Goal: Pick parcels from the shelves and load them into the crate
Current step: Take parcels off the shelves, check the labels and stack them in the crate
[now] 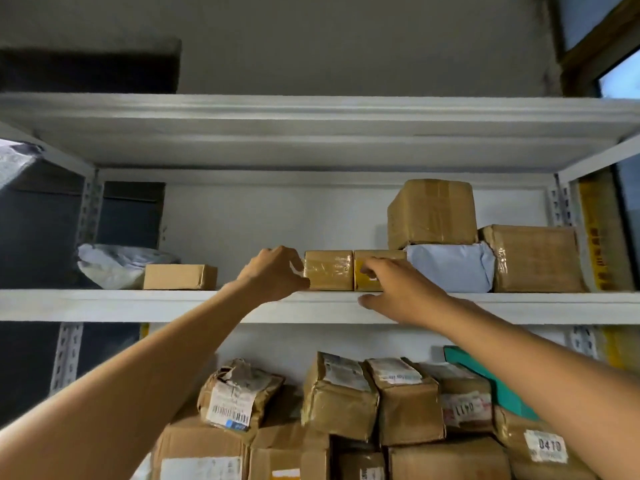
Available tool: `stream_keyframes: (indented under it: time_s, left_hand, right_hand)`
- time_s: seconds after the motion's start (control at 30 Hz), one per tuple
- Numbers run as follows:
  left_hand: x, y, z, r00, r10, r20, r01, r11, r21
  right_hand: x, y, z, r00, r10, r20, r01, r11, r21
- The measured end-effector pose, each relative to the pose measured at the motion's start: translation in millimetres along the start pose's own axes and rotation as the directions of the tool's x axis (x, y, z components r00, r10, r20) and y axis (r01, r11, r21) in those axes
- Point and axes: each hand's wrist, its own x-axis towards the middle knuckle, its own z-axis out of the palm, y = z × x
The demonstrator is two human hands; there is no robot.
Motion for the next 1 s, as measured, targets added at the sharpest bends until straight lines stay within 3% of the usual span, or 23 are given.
stream_keyframes:
  time_s: [0.27, 0.67, 0.87, 1.0]
  left_hand:
    - [73, -39, 17, 0.992, 0.094, 0.079, -0.088, 0.993, -0.074]
    - [116, -49, 45, 0.991, 0.068, 0.118, -0.026, 0.946, -0.322]
    - [124, -49, 55, 0.988, 0.027, 0.152, 0.049, 0.880, -0.473]
    - [124, -47, 61, 0.993, -0.042, 0.115, 0.097, 0.837, -0.538]
  right_hand:
    - [56, 14, 26, 0.995, 0.073, -0.072, -0.070, 0.997, 0.032]
    - [130, 31, 55, 0.985, 0.087, -0.151, -0.126, 0.954, -0.271]
    - [143, 35, 66, 0.980, 0.189, -0.060, -0.198, 0.952, -0.235]
    - [145, 37, 64, 0.962, 0.272, -0.022, -0.272, 0.956, -0.109]
